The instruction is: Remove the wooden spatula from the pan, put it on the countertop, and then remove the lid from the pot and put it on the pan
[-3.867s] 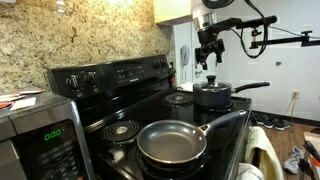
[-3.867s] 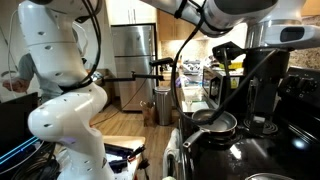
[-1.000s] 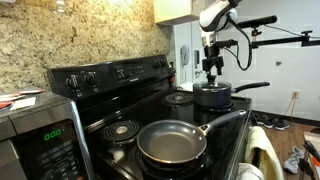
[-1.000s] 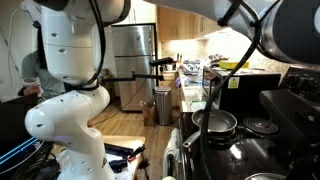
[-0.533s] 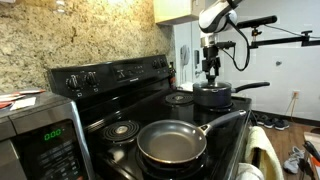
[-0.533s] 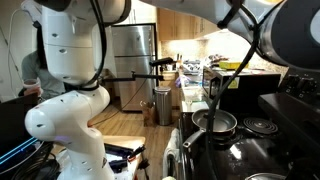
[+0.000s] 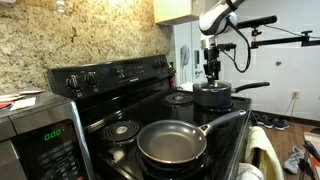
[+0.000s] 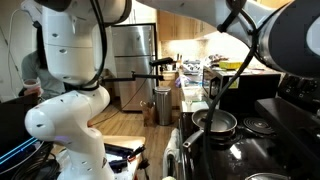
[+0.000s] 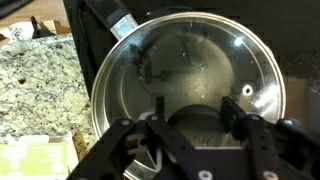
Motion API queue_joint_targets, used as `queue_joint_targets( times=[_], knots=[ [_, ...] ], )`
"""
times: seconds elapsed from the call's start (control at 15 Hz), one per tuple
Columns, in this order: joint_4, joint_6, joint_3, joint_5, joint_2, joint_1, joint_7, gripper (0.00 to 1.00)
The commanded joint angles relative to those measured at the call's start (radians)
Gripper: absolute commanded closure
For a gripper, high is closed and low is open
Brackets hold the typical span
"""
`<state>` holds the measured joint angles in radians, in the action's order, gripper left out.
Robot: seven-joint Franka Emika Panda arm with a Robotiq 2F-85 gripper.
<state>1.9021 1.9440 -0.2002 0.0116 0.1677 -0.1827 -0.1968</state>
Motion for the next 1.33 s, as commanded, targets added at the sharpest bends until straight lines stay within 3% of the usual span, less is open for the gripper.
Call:
queue_joint_targets(
  times=[0.0, 0.13, 0.27, 0.67, 0.73, 0.8, 1.13, 1.27],
  knots=[
    [0.007, 0.017, 0.012, 0.024, 0.003, -0.02, -0.035, 0.68],
    [0.008, 0.016, 0.011, 0.021, 0.004, -0.02, -0.031, 0.69],
    [0.008, 0.013, 0.011, 0.018, 0.008, -0.021, -0.027, 0.81],
    [0.004, 0.011, 0.01, 0.003, -0.002, -0.018, -0.021, 0.84],
    [0.002, 0.005, 0.011, 0.004, -0.001, -0.018, -0.023, 0.34],
    [0.002, 0.003, 0.011, 0.004, -0.001, -0.018, -0.023, 0.33],
    [-0.012, 0.023, 0.01, 0.017, -0.002, -0.021, -0.032, 0.03],
    [-0.021, 0.031, 0.011, 0.019, 0.004, -0.021, -0.038, 0.0]
  ],
)
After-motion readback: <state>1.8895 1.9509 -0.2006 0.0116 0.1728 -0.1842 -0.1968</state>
